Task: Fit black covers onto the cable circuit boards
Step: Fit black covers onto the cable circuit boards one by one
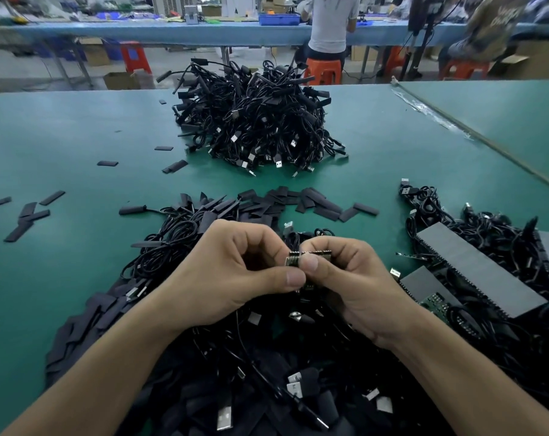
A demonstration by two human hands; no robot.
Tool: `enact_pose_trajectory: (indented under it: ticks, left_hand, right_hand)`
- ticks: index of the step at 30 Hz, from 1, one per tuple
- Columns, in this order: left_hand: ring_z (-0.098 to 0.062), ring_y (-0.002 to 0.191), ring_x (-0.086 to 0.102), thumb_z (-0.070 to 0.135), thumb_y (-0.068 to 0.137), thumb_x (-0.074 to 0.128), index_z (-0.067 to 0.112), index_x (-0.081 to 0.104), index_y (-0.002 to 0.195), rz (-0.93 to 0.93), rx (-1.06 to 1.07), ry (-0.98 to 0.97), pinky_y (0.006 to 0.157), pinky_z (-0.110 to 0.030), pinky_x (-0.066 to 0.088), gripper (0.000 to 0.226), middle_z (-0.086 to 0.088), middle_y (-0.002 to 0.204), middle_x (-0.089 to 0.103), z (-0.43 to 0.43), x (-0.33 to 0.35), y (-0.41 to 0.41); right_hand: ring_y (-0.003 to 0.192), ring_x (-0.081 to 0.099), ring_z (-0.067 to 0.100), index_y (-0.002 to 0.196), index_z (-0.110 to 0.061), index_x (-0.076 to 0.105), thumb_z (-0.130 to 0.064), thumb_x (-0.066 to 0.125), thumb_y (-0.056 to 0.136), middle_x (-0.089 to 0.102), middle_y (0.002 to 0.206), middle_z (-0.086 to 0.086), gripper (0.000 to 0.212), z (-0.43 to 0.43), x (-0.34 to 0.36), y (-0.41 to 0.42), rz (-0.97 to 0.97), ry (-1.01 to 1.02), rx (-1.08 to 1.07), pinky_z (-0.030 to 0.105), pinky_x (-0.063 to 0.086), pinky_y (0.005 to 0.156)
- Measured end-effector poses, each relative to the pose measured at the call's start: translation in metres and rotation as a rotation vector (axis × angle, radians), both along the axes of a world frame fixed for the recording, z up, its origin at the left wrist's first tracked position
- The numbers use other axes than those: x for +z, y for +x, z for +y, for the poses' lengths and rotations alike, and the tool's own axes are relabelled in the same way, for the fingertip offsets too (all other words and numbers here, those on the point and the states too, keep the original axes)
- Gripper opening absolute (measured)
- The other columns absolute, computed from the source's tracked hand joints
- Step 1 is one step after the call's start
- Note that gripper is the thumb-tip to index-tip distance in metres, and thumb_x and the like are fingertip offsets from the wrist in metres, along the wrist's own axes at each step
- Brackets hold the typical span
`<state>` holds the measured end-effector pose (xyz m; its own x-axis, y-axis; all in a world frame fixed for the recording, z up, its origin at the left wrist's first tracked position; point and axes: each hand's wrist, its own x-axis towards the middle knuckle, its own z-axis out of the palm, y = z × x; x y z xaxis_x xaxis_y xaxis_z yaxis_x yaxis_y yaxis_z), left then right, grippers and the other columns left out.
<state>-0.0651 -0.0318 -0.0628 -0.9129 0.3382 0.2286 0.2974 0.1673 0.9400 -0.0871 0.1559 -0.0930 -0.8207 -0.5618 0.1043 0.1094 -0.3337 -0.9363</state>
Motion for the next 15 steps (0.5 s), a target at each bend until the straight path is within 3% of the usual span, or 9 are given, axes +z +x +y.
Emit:
enact_pose_trajectory:
  ticks: [4,6,8,11,13,15]
  left_hand:
    - [-0.009,0.059,0.059,0.028,0.071,0.089,0.017,0.072,0.071,0.005,0.004,0.019,0.058,-0.019,0.048,0.020,-0.001,0.064,0.068,0.002,0.000,-0.001]
    - [-0.009,0.059,0.062,0.031,0.072,0.085,0.015,0.072,0.074,0.018,0.083,-0.004,0.058,-0.021,0.052,0.021,-0.004,0.065,0.069,0.002,-0.001,-0.002]
    - [-0.012,0.062,0.066,0.037,0.073,0.075,0.015,0.071,0.079,0.067,0.194,-0.016,0.062,-0.023,0.057,0.022,-0.005,0.071,0.071,0.003,-0.002,-0.005]
    - [-0.019,0.074,0.074,0.037,0.087,0.062,0.019,0.065,0.087,0.115,0.378,0.139,0.068,-0.027,0.061,0.019,-0.004,0.083,0.075,0.000,-0.004,-0.010]
    - [-0.024,0.075,0.075,0.028,0.099,0.054,0.020,0.056,0.093,0.107,0.478,0.302,0.067,-0.031,0.061,0.010,-0.004,0.082,0.076,-0.003,-0.005,-0.014]
    - [-0.019,0.066,0.073,0.024,0.103,0.051,0.025,0.052,0.095,0.186,0.589,0.318,0.067,-0.031,0.060,0.008,0.001,0.069,0.072,-0.007,-0.006,-0.017]
  right_hand:
    - [0.059,0.060,0.008,0.078,-0.018,0.071,-0.033,0.085,0.074,0.064,0.069,-0.002,0.020,-0.001,0.001,0.003,-0.039,-0.111,0.016,0.019,0.051,0.057]
    - [0.058,0.060,0.008,0.077,-0.022,0.073,-0.028,0.084,0.077,0.066,0.067,-0.003,0.013,-0.002,0.000,0.002,0.030,-0.020,-0.203,0.020,0.051,0.057]
    - [0.062,0.062,0.009,0.078,-0.023,0.071,-0.026,0.078,0.082,0.068,0.070,-0.003,0.008,0.001,-0.003,-0.003,0.153,0.175,-0.558,0.024,0.053,0.060]
    - [0.074,0.059,0.009,0.085,-0.030,0.064,-0.023,0.073,0.088,0.066,0.086,-0.002,0.012,0.007,-0.007,-0.011,0.233,0.387,-1.041,0.034,0.055,0.072]
    - [0.081,0.053,0.000,0.088,-0.040,0.057,-0.021,0.071,0.090,0.057,0.098,-0.005,0.024,0.009,-0.006,-0.010,0.321,0.476,-1.160,0.026,0.052,0.077]
    - [0.081,0.047,-0.008,0.089,-0.048,0.055,-0.012,0.068,0.090,0.047,0.099,-0.014,0.038,0.007,-0.001,-0.007,0.405,0.560,-1.191,0.010,0.045,0.072]
